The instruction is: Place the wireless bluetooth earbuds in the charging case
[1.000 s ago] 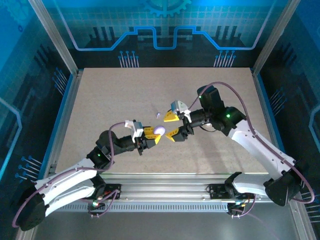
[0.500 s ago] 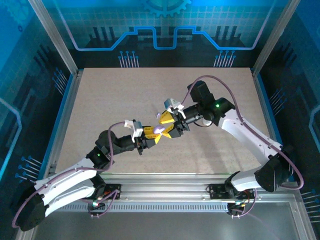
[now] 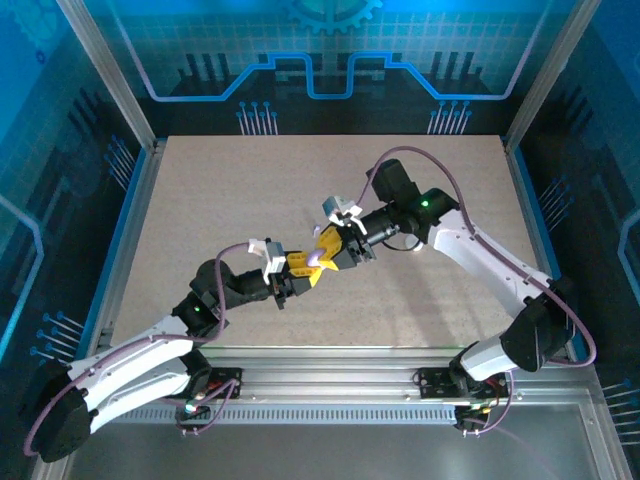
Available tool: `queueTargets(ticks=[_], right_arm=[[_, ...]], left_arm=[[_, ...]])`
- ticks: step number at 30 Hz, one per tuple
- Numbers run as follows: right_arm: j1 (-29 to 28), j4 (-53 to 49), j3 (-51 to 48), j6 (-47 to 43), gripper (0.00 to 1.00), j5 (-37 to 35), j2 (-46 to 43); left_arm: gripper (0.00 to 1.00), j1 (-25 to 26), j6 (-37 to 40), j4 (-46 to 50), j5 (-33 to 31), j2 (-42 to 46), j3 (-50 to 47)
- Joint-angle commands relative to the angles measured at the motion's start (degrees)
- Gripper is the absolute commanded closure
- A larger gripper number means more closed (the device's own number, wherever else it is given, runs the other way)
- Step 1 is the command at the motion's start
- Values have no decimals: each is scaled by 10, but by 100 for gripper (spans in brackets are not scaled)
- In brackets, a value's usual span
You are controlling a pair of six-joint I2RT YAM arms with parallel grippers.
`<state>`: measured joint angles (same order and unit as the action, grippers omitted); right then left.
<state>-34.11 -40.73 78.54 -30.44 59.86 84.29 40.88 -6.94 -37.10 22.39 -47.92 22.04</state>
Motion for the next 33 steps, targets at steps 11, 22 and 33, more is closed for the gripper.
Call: queueTargets(ticks=[11,22,33], right_arm=[[-18,-38,14,-19,89,-119,-52],[-81,-69,5,-77,90,-263,-99],[-117,-87,24,-69,88,-237,-64]], left_arm=[[37,2,48,98,-15,52,22],[33,2,131,287,4,92,63],[33,2,152,280,13,75,70]])
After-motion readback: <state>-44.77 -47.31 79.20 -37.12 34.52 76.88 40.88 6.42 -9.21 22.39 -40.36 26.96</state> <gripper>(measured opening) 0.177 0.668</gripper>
